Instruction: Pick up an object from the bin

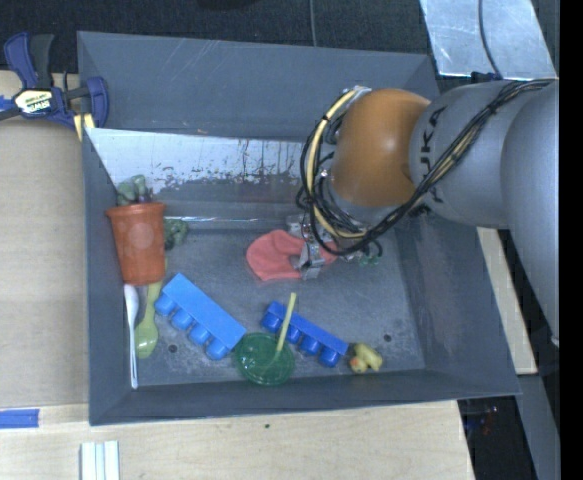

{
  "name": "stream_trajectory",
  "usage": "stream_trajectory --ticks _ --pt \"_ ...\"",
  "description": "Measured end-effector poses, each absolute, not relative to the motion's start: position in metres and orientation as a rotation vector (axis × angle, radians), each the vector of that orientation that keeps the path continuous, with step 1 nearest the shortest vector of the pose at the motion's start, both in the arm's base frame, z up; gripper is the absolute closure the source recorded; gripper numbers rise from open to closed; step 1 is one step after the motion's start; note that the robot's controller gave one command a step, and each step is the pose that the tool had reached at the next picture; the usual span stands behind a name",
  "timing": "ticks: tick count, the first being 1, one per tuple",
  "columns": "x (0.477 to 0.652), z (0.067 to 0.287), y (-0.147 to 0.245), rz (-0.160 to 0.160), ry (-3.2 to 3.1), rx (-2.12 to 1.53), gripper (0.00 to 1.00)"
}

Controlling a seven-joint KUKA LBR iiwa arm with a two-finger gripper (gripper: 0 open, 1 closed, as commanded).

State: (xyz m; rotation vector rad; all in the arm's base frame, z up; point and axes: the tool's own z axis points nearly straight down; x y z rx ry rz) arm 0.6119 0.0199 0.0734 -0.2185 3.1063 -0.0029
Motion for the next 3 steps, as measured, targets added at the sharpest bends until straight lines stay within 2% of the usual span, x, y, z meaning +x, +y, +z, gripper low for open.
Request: stream_trajectory --ticks 1,2,3 --pt "0.612 0.073 0.02 -0.003 3.106 -0.219 1.0" --pt "0.606 0.141 0.03 -0.003 3.102 -0.339 1.0" --pt "0.582 0.218 0.05 -0.006 3.027 -0.773 1.0"
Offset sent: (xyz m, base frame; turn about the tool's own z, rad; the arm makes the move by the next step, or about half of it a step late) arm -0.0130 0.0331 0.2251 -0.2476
